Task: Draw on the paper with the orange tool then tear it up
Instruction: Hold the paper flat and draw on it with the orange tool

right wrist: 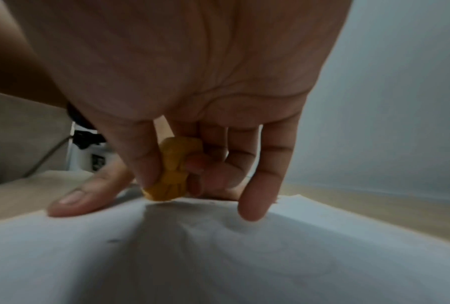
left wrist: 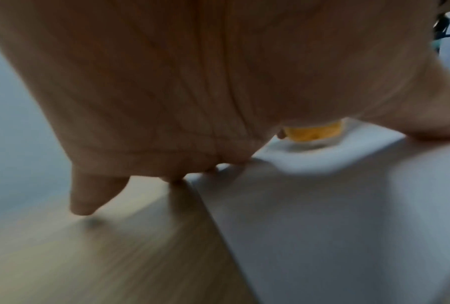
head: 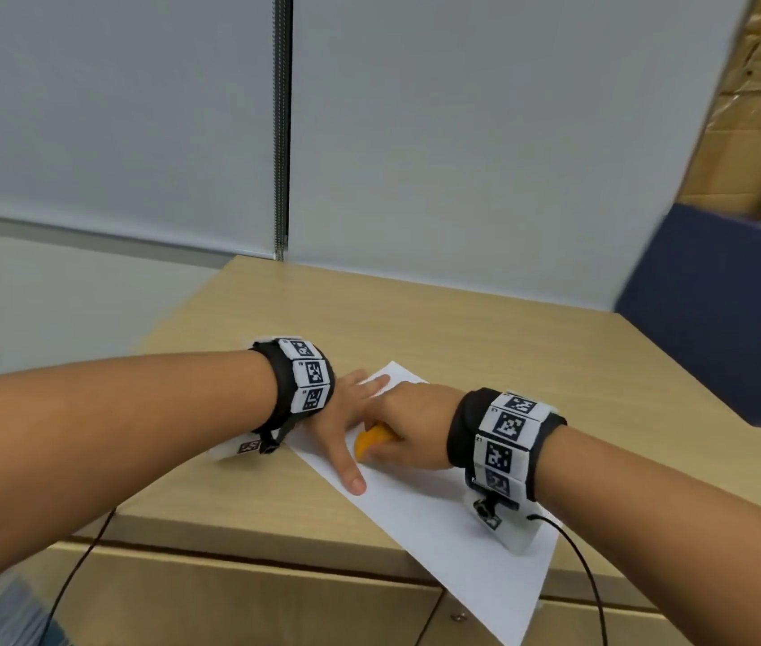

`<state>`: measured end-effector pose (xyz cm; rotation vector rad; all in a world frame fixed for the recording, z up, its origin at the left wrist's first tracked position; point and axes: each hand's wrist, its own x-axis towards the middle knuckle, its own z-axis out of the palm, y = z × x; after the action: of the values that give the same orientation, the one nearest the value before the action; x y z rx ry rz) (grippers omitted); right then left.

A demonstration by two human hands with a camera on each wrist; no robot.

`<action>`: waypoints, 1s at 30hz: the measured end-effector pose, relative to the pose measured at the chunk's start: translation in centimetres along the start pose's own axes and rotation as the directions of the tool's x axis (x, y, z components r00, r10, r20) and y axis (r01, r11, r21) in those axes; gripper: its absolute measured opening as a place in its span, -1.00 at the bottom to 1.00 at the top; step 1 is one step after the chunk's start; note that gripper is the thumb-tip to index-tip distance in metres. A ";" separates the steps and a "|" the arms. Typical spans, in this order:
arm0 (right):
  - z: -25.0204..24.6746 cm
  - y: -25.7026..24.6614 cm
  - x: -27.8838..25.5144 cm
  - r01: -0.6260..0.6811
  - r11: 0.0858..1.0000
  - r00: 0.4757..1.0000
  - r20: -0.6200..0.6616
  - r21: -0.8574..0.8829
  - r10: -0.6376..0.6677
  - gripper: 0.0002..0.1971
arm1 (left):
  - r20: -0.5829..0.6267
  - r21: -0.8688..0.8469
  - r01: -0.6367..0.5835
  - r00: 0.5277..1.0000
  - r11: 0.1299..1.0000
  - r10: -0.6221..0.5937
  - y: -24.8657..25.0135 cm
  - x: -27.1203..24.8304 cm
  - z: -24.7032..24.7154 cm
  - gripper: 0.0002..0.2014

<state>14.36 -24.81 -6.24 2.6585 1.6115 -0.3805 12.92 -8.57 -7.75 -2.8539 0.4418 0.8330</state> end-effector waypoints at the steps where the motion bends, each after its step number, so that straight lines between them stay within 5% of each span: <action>1: 0.2 -0.2 0.1 0.024 0.999 1.000 0.002 0.041 -0.024 -0.80 | 0.017 0.006 0.027 0.999 1.000 -0.027 -0.3 0.3 0.2 0.34; 6: -0.3 1.2 1.8 -0.027 1.000 1.000 0.005 0.010 0.027 -0.70 | -0.007 -0.025 0.043 0.999 0.999 -0.043 -0.8 1.1 0.8 0.62; 10: -1.8 2.7 3.6 -0.158 0.986 0.986 -0.067 -0.044 0.155 -0.74 | -0.069 -0.035 -0.028 0.997 0.999 0.025 0.1 0.5 0.2 0.43; 14: -0.2 0.0 2.2 0.001 0.994 1.000 -0.007 0.108 0.000 -0.76 | 0.009 0.004 0.065 0.998 0.998 -0.065 -0.5 1.3 0.4 0.36; 16: 0.1 0.2 1.7 0.034 0.991 0.999 0.011 0.131 -0.036 -0.72 | 0.024 0.002 0.076 0.997 0.997 -0.076 -0.6 1.5 0.5 0.38; 21: -1.1 2.2 3.9 -0.142 0.990 0.986 -0.088 -0.025 0.139 -0.79 | 0.014 0.026 0.013 1.000 1.000 -0.014 -0.7 2.1 0.6 0.53; 25: 0.0 -0.2 2.8 -0.012 0.997 1.000 0.028 0.079 0.010 -0.69 | 0.086 0.008 0.081 0.993 0.997 -0.082 -0.9 2.0 0.5 0.35; 30: -2.2 1.9 4.3 -0.172 0.980 0.984 -0.064 -0.095 0.167 -0.78 | 0.005 0.014 0.027 1.000 1.000 -0.027 -0.5 1.4 0.3 0.45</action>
<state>18.37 -21.68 -5.28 2.7254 1.3631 -0.2164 14.04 -8.37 -8.71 -2.8380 0.4063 0.8289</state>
